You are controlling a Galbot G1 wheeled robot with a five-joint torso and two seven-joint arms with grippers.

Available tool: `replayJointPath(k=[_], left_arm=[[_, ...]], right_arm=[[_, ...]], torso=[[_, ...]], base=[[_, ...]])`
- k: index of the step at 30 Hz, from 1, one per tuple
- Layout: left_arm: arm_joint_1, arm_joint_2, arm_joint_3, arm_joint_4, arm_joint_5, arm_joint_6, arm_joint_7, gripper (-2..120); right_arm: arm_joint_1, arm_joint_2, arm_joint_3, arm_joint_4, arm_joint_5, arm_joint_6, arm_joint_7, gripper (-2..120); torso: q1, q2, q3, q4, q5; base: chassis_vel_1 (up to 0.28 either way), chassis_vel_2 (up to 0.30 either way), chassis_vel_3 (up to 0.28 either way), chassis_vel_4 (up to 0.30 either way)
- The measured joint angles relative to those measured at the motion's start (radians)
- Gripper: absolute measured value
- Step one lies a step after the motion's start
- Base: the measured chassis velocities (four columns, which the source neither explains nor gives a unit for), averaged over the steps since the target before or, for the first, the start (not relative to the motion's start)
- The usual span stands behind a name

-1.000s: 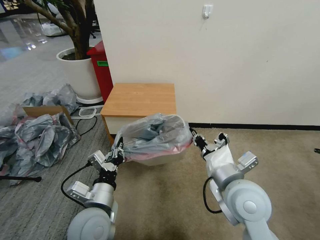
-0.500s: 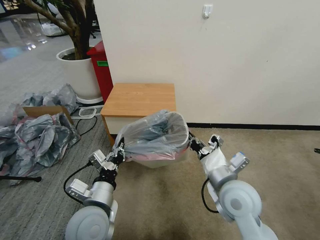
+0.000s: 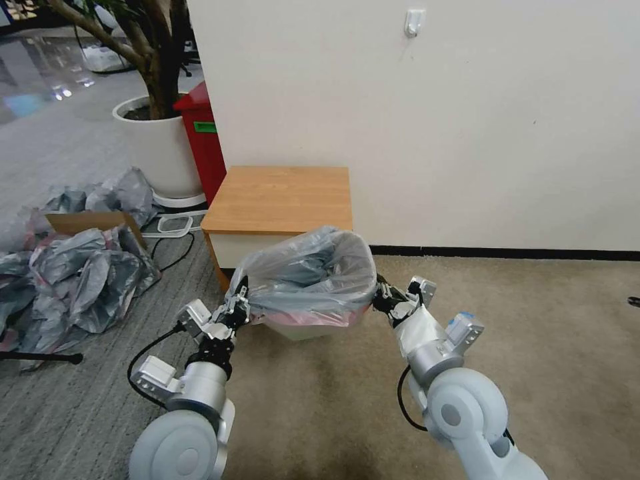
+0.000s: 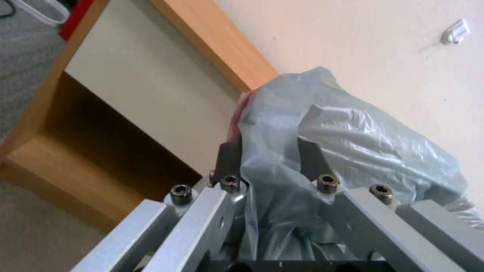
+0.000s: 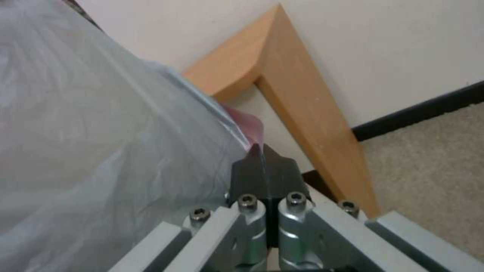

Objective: Pick up the garbage bag from the table and place it over the trash can.

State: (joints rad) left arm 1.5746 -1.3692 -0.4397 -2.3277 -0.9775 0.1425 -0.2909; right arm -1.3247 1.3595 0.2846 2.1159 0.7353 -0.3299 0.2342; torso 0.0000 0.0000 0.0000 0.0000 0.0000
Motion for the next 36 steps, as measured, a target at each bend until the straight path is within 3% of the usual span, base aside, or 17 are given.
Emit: replayJointPath(k=[13,21,24,26,31,35,36], left_arm=[[0.008,0.011,-0.008,-0.021,-0.038,0.015,-0.010,10],[-0.002,0.022,-0.011,-0.023,-0.031,0.020,-0.020,10],[-0.009,0.028,-0.012,-0.010,0.004,0.014,-0.025,10],[-0.021,0.034,-0.012,0.004,0.034,0.007,-0.038,10],[-0.031,0.039,-0.014,0.011,0.033,0.005,-0.058,10],[-0.037,0.053,-0.019,0.028,0.044,0.011,-0.079,10],[-0.037,0.053,-0.019,0.028,0.044,0.011,-0.079,10]], right_arm=[[0.053,-0.015,0.023,-0.127,-0.172,0.076,-0.100,0],[0.030,-0.023,0.031,-0.089,-0.160,0.052,-0.111,0],[0.004,-0.029,0.033,-0.048,-0.112,0.043,-0.109,7],[-0.030,-0.039,0.041,-0.005,-0.057,0.044,-0.116,19],[-0.069,-0.054,0.062,0.036,0.031,0.047,-0.141,30],[-0.114,-0.071,0.130,0.123,0.116,0.057,-0.150,51],[-0.114,-0.071,0.130,0.123,0.116,0.057,-0.150,51]], torso=[[0.000,0.000,0.000,0.0000,0.0000],[0.000,0.000,0.000,0.0000,0.0000],[0.000,0.000,0.000,0.0000,-0.0001],[0.000,0.000,0.000,0.0000,-0.0001],[0.000,0.000,0.000,0.0000,-0.0001],[0.000,0.000,0.000,-0.0001,0.0001],[0.000,0.000,0.000,-0.0001,0.0001]], base=[[0.000,0.000,0.000,0.000],[0.000,0.000,0.000,0.000],[0.000,0.000,0.000,0.000],[0.000,0.000,0.000,0.000],[0.000,0.000,0.000,0.000],[0.000,0.000,0.000,0.000],[0.000,0.000,0.000,0.000]])
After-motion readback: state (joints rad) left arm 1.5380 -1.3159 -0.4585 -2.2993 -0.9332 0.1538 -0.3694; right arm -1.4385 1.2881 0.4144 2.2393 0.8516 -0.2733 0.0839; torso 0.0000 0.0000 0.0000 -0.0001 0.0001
